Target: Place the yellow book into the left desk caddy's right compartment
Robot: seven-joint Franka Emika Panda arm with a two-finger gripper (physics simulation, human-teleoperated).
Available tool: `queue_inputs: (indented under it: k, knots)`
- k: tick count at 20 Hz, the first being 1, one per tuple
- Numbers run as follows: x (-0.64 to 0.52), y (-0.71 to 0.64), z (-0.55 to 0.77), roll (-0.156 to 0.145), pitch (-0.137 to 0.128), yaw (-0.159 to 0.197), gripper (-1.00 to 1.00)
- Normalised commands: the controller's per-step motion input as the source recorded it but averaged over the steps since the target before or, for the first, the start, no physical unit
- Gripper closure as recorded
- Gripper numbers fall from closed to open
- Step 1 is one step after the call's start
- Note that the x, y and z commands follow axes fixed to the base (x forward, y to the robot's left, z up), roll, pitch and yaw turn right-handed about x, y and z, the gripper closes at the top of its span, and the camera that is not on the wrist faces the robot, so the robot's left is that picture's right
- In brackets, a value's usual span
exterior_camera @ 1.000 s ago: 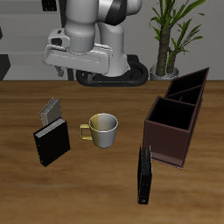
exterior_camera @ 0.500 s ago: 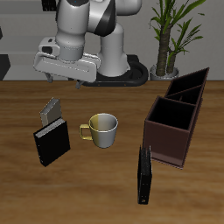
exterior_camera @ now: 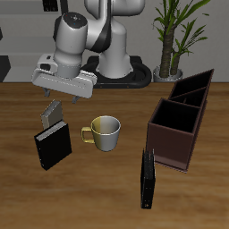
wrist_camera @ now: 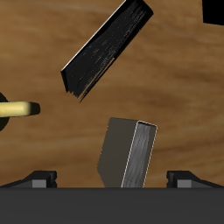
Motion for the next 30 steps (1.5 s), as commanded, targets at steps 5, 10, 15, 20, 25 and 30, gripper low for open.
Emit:
queue_inputs:
  k: [5, 10, 15, 20, 25, 30]
  knots:
    - [-0.07, -0.21, -0.29, -0.031, 0.016, -0.012, -1.00]
    - [-0.08, -0.23, -0.24, -0.034, 0.027, -0.013, -1.00]
    - [-0.04, -0.09, -0.21, -0.020, 0.024, -0.012, -1.00]
    - [0.07, -0.02, -0.41, -0.003, 0.052, -0.025, -1.00]
    - [0.06, -0.15, -0.42, -0.025, 0.060, -0.039, -1.00]
    - [-0.01, -0.05, -0.33, -0.007, 0.036, -0.018, 1.00]
